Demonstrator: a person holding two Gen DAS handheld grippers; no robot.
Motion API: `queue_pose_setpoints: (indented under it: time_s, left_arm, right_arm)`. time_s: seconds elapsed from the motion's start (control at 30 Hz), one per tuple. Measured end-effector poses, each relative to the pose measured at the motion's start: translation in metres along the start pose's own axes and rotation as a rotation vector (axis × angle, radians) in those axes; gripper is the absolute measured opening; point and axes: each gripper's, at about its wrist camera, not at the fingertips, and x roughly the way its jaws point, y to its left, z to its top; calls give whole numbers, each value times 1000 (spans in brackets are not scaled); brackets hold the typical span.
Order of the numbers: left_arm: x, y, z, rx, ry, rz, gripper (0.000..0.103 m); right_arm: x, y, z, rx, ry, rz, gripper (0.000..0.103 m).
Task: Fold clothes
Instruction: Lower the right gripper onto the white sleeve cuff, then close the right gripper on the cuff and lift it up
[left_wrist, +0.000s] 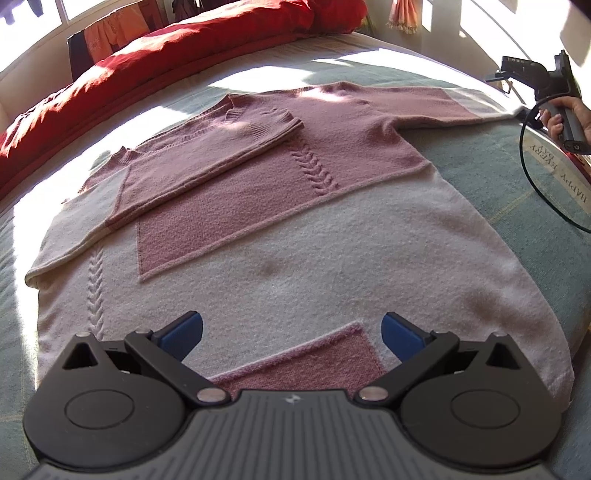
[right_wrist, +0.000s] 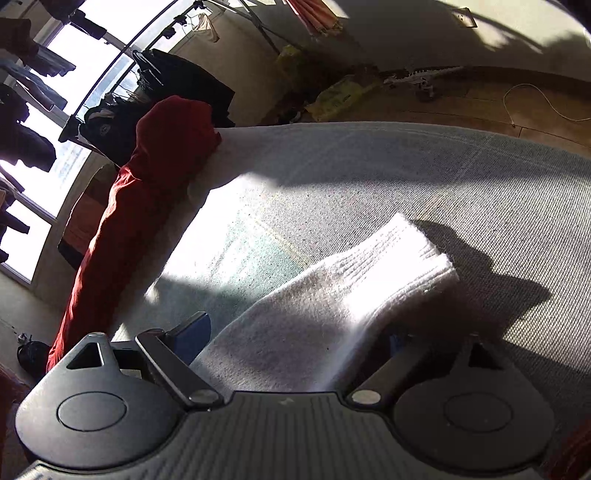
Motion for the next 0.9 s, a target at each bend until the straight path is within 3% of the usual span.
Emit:
queue_pose_setpoints:
  time_s: [0.27,0.37,0.47,0.6,0.7,0.9]
  left_arm:
    - [0,-6,3,21,8,10,102]
    - [-1,-9,4,30,7,12,102]
    - [-1,-11,4,37,8,11,102]
    - [-4,-13,4,44,1,14,102]
    - [-6,-13,4,47,-4,19,102]
    - [-16,-4,3,32,-23,33,102]
  right_arm:
    - [-2,-2,-1,-21,-1,-3,86]
    - [-6,-7,-2,-16,-8,-7,76]
    - [-9,-14,0,1,-2,-28,58]
    - [-9,-27,5,50,29,-93,10]
    - [-9,-34,8,101,47,-71,9]
    - [-12,-13,9,44,54,-140,9]
